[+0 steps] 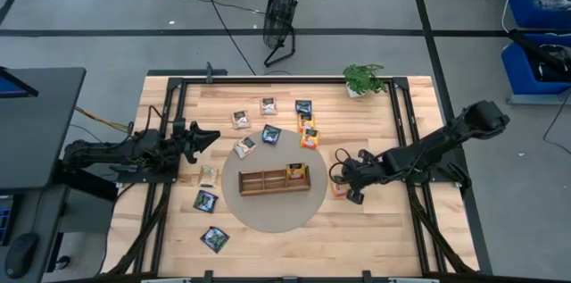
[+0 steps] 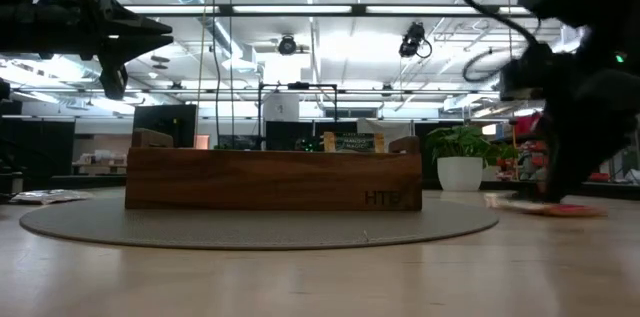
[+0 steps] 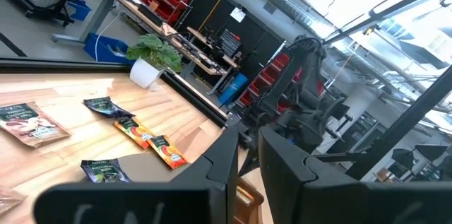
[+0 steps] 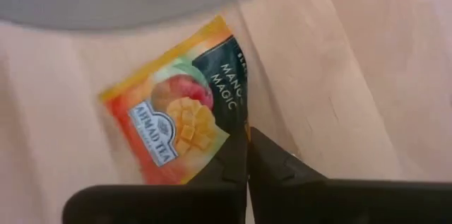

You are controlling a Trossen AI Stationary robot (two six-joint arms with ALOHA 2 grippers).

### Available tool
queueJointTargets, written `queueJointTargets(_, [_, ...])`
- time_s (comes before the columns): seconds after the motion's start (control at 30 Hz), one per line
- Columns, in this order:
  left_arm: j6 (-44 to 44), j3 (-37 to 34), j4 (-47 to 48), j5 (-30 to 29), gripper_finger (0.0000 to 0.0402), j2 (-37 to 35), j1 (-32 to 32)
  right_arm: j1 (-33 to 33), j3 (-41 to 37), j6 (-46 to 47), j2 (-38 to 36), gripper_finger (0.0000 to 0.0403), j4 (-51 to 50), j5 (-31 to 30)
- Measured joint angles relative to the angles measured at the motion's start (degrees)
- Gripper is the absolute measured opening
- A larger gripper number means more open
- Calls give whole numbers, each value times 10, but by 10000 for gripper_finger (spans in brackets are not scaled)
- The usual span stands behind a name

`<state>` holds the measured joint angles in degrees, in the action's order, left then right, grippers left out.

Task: Pick & Place Tea
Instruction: Put the orange tea bag into the right section of the wooden organizer

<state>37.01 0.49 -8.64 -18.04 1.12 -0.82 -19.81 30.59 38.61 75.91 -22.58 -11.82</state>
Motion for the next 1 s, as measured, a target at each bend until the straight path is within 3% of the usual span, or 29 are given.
queueJointTargets(0.33, [-2,0,1,0,60,0,0,-16,109,-7,-15,1,-119,-75])
queueJointTargets(0.67, [-2,0,3,0,60,0,0,-30,193,-58,-15,0,-153,-145])
queueJointTargets(0.8, [-2,0,3,0,60,0,0,-28,227,-129,-16,0,-118,-181])
queueJointTargets(1.0, [-2,0,4,0,60,0,0,-12,234,-196,-12,0,26,-165])
